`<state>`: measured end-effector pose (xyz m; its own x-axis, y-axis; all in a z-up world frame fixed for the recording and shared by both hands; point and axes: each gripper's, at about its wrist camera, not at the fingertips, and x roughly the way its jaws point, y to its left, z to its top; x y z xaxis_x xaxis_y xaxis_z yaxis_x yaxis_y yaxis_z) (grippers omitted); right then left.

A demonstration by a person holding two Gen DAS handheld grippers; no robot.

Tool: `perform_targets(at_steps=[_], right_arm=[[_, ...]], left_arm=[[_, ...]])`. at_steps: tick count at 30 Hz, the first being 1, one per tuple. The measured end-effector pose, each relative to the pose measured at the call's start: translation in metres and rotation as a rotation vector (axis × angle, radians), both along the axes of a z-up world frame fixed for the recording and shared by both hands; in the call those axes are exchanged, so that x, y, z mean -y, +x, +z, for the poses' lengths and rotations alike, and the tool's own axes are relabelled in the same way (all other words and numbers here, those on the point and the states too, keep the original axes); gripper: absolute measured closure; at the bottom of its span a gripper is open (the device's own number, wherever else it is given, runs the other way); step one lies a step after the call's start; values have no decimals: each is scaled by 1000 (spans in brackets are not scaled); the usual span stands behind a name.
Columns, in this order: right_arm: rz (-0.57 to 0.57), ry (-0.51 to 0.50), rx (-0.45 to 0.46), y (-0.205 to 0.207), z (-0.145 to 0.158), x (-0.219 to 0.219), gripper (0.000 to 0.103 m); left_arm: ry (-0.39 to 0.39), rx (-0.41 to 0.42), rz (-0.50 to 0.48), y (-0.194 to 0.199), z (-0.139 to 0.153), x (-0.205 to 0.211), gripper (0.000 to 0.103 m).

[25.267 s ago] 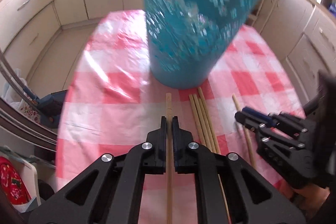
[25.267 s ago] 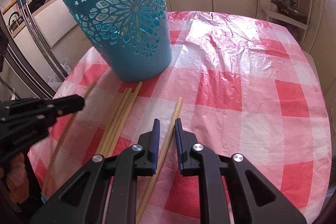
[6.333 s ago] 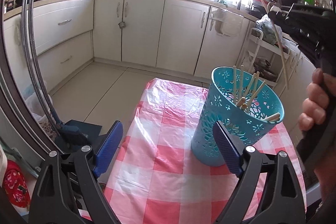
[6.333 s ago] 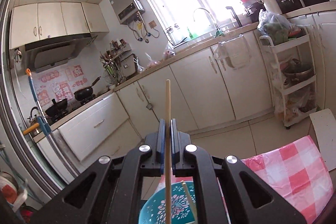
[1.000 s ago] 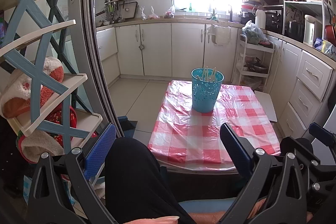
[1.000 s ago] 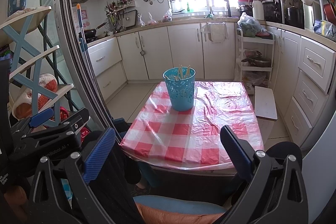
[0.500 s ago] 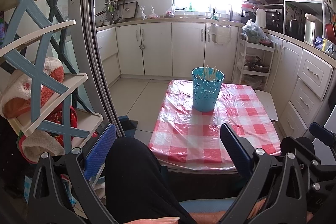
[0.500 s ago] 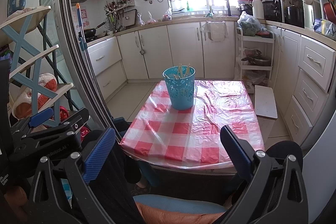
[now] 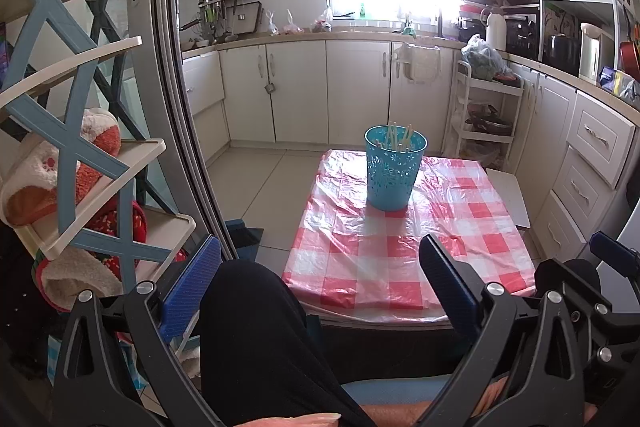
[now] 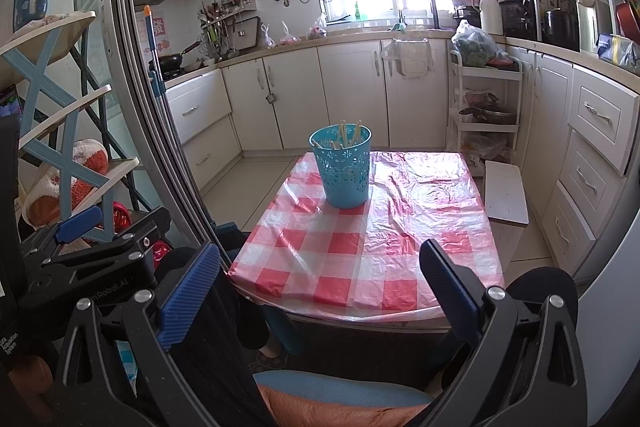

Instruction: Organize utensils

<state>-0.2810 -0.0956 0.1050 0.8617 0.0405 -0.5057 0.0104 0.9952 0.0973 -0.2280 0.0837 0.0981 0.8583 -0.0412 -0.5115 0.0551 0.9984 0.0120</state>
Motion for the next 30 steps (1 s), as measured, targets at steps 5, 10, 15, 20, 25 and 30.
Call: perform_targets(at_steps=[5,10,15,20,25,30], right_arm=[[0,1,-2,0,-1,0,7],[-1,1,-4,-2,-5,0,7],[-1,1,-8,-1,-5,0,7],[-6,5,-59,14,-20,8,7],[-85,-11,-123,48,-45,36,7],[-149,-65,-211,112,-82,65,7]], left_arm=[[2,-5,-4,-1,-2,-4,7],[3,-6,-5,-3,-3,-6,7],[-5,-14,-16,-3,-4,-8,7],[-144,-106,-119,15,-18,-25,7],[-19,-95,-82,46,-36,-22,7],[21,-215,-56,125,-75,-15,7]])
